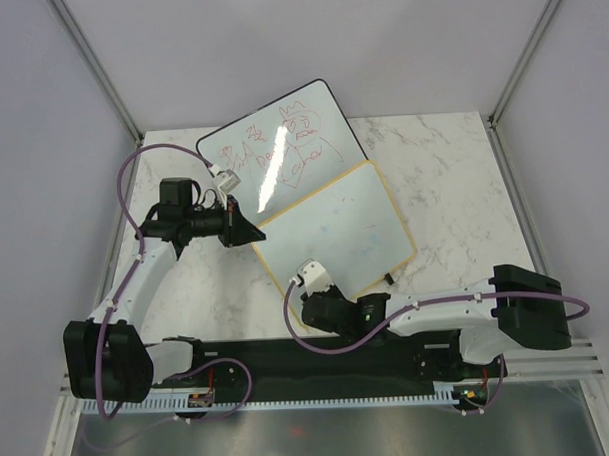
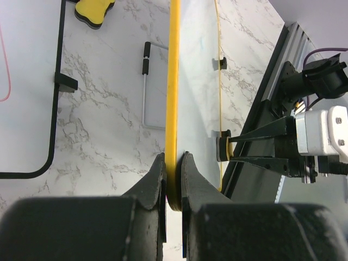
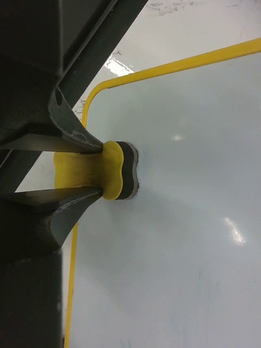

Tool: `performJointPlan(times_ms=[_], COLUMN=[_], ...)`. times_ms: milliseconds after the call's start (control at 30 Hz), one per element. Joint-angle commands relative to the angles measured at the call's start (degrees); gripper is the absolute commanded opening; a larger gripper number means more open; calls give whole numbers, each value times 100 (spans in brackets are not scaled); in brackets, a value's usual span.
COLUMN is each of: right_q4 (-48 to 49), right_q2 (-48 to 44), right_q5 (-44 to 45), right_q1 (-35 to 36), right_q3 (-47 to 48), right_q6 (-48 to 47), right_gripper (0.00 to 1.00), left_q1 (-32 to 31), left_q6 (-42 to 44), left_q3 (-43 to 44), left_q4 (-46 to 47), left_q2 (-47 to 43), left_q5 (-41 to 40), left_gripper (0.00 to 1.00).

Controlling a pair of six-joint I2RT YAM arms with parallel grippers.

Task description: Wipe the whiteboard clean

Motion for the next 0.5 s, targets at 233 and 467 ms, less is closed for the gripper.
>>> performJointPlan(times_ms=[233,467], right_q4=[625,1731], right_q2=[-429,-1227], right_q5=[1391,983], right_q1=[-1599,-3166], right_q3=[-179,-1278], right_q6=[-538,-984], right_gripper=[0,0], left_q1=[-88,-88], left_q6=[821,987], left_q3=[186,177], left_q4=[199,58], left_q2=[7,-81], left_q5=[-309,-371], left_gripper=[2,2])
